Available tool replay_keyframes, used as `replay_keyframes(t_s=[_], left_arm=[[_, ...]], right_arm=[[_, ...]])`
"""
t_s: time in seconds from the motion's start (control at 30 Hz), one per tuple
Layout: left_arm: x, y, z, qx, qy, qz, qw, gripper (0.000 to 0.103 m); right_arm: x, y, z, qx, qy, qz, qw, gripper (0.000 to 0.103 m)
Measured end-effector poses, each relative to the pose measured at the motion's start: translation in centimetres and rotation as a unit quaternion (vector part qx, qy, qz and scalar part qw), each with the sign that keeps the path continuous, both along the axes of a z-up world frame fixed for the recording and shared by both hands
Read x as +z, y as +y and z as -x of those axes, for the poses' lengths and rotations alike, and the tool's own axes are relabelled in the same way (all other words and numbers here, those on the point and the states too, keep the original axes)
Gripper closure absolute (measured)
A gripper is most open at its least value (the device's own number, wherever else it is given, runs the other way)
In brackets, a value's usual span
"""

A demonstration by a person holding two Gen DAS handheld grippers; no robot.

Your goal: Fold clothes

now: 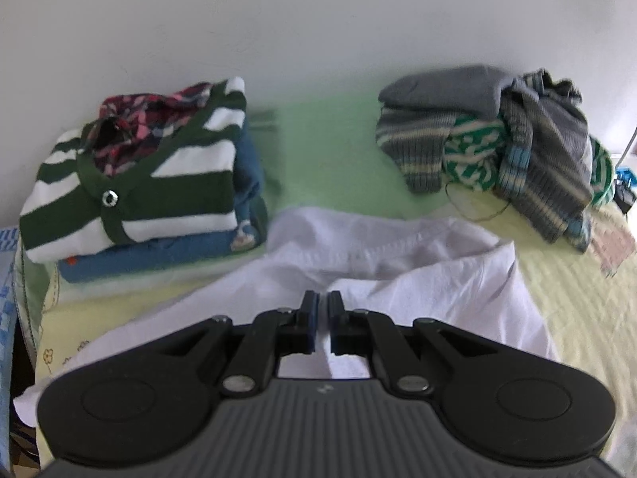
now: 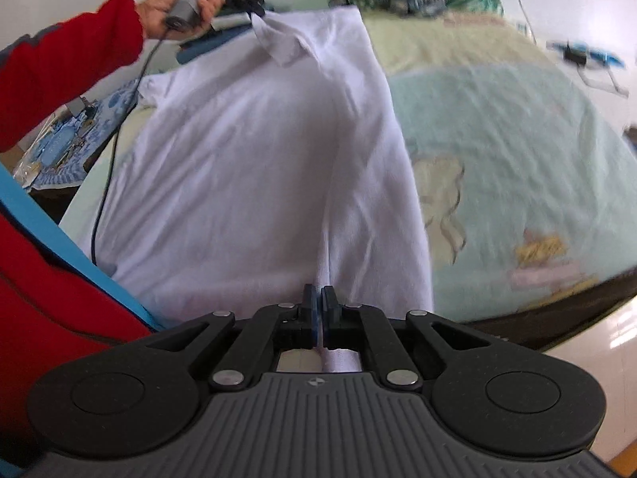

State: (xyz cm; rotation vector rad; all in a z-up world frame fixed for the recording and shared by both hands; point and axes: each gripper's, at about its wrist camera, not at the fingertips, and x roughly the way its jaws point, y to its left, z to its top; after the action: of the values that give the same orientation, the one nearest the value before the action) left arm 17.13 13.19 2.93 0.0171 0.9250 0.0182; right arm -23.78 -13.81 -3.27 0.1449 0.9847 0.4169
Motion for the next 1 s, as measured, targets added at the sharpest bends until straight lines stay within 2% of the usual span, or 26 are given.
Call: replay_keyframes(t_s=[0.03,0.1,0.13,0.17,0.23,0.37,0.43,0.5,0.53,0.57,0.6,0.63,0.67,0.83,0.93,1.0], left_arm=[[-0.1,0.0,-0.1,0.0,0.001,0.003,1.0,0.1],[-0.4,0.0,-0.2,0.0,0.003,0.009,1.0,0.099],[-0.6,0.0,-0.2,0.001,0.004,0.013,0.9999,0.095],[-0.7,0.0,-0.2,-0.001,0.006,0.014,0.9999,0.092],[-0.9,-0.3,-0.1,-0.008,0.007,0.013,0.9999,0.091],[-1.4,-0.7,0.2,-0.019,0.009,0.014,0.9997,0.089],[-1.5,-0.9,0.2,-0.021,0.013,0.02,0.9995,0.079],[-1.6,-1.0,0.3,-0.024,0.014,0.022,0.9994,0.079],[-1.6,-1.2,0.4,-0.026,0.011,0.015,0.9995,0.079],[-1.6,-1.3,0.5,-0.028,0.009,0.007,0.9995,0.079],[-1.6,-1.4,0.6,-0.031,0.007,-0.001,0.9995,0.085],[-1.6,-1.4,0.6,-0.031,0.004,-0.008,0.9995,0.1],[-1.4,-1.2,0.7,-0.028,0.002,-0.007,0.9996,0.103],[0.7,0.2,0.9,-0.02,-0.013,0.019,0.9995,0.103],[1.4,0.2,0.8,-0.024,-0.021,0.01,0.9995,0.103],[1.0,0.1,0.7,-0.026,-0.018,0.0,0.9995,0.103]], right_arm=[[-0.1,0.0,0.0,-0.005,0.002,-0.009,1.0,0.099],[0.3,-0.2,0.1,-0.01,0.011,-0.021,1.0,0.091],[0.8,-0.5,0.6,-0.013,0.006,-0.018,1.0,0.086],[1.3,-0.5,1.1,-0.014,-0.005,0.002,1.0,0.075],[2.2,-0.3,2.3,-0.012,-0.026,0.045,0.999,0.065],[2.0,0.4,2.6,-0.005,-0.034,0.049,0.998,0.067],[1.4,1.4,2.3,-0.004,-0.043,0.063,0.997,0.068],[0.8,2.3,1.9,-0.006,-0.052,0.086,0.995,0.069],[0.6,2.5,1.8,-0.006,-0.056,0.095,0.994,0.074],[0.6,2.6,1.7,-0.006,-0.06,0.103,0.993,0.083],[0.5,2.7,1.6,-0.007,-0.063,0.112,0.992,0.091],[0.6,2.6,1.5,-0.011,-0.062,0.114,0.991,0.1],[0.8,2.4,1.4,-0.016,-0.061,0.113,0.992,0.1],[3.0,1.7,1.4,-0.006,-0.055,0.051,0.997,0.1],[3.6,2.1,1.2,0.003,-0.054,0.013,0.998,0.1],[3.0,2.6,0.7,0.009,-0.048,0.008,0.999,0.1]])
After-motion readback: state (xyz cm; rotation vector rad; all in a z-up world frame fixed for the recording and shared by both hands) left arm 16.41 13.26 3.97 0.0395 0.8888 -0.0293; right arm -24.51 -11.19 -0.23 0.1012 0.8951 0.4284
